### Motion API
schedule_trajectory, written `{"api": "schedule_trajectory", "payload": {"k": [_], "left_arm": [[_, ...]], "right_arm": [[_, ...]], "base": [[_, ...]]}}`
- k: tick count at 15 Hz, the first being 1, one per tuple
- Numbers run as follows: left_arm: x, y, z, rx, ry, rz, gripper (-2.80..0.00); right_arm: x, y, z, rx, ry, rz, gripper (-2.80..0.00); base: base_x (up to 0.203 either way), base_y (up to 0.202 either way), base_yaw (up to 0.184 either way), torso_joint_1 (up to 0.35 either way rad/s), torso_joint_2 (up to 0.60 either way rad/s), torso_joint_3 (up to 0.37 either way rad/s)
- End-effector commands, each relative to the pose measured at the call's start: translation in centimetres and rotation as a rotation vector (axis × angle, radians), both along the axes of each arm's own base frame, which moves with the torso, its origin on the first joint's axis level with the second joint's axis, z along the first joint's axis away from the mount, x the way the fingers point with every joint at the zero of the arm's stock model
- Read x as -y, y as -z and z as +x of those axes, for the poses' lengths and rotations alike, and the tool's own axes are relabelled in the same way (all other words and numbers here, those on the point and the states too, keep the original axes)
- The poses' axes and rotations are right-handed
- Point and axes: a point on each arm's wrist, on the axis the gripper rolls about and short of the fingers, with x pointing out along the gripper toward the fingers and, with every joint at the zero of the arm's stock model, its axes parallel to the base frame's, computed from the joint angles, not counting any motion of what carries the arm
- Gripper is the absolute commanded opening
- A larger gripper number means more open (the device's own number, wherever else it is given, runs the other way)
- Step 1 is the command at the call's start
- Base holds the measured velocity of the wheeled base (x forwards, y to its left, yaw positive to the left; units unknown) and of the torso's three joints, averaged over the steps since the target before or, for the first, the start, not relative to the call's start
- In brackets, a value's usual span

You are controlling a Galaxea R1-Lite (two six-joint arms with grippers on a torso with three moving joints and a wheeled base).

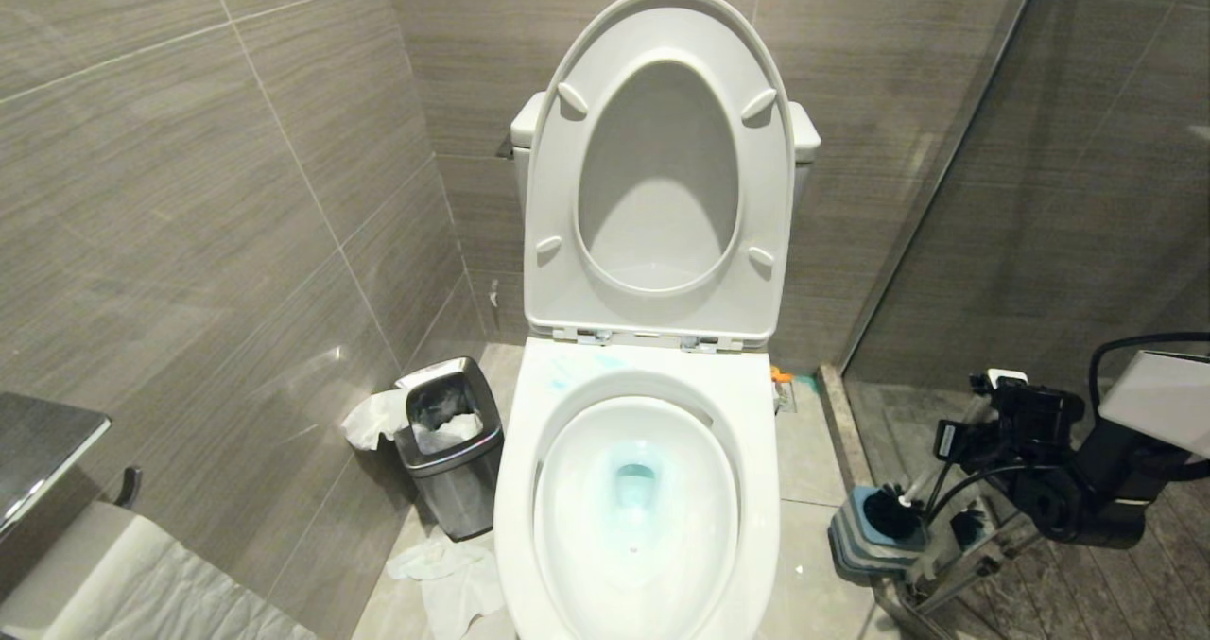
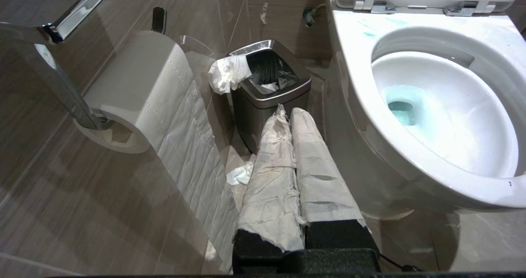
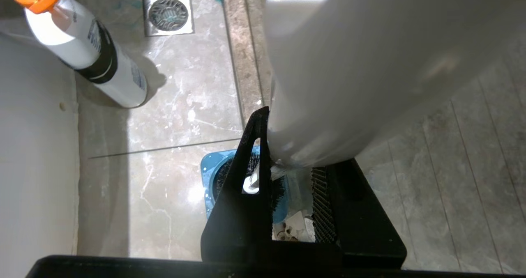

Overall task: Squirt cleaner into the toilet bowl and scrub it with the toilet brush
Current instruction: Put the toilet brush back

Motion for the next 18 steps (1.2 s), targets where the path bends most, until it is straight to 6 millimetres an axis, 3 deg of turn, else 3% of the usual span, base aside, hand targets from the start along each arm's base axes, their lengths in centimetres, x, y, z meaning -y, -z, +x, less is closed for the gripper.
{"api": "schedule_trajectory", "payload": {"k": [1, 3, 4, 11, 18], "left_arm": [[0.0, 0.0, 0.0, -0.001, 0.0, 0.0, -2.8], [0.0, 0.0, 0.0, -0.001, 0.0, 0.0, -2.8], [0.0, 0.0, 0.0, -0.001, 0.0, 0.0, -2.8], [0.0, 0.0, 0.0, -0.001, 0.0, 0.0, -2.8], [0.0, 0.0, 0.0, -0.001, 0.0, 0.0, -2.8]], "right_arm": [[0.3, 0.0, 0.0, 0.007, 0.003, 0.001, -2.8], [0.5, 0.0, 0.1, 0.011, 0.006, 0.001, -2.8], [0.5, 0.0, 0.0, 0.009, 0.006, 0.001, 0.0], [-0.2, -1.1, -2.6, -0.061, -0.072, -0.033, 0.0], [-1.5, -5.3, -6.6, -0.049, -0.211, -0.053, 0.0]], "base": [[0.0, 0.0, 0.0, 0.0, 0.0, 0.0], [0.0, 0.0, 0.0, 0.0, 0.0, 0.0], [0.0, 0.0, 0.0, 0.0, 0.0, 0.0], [0.0, 0.0, 0.0, 0.0, 0.0, 0.0], [0.0, 0.0, 0.0, 0.0, 0.0, 0.0]]}}
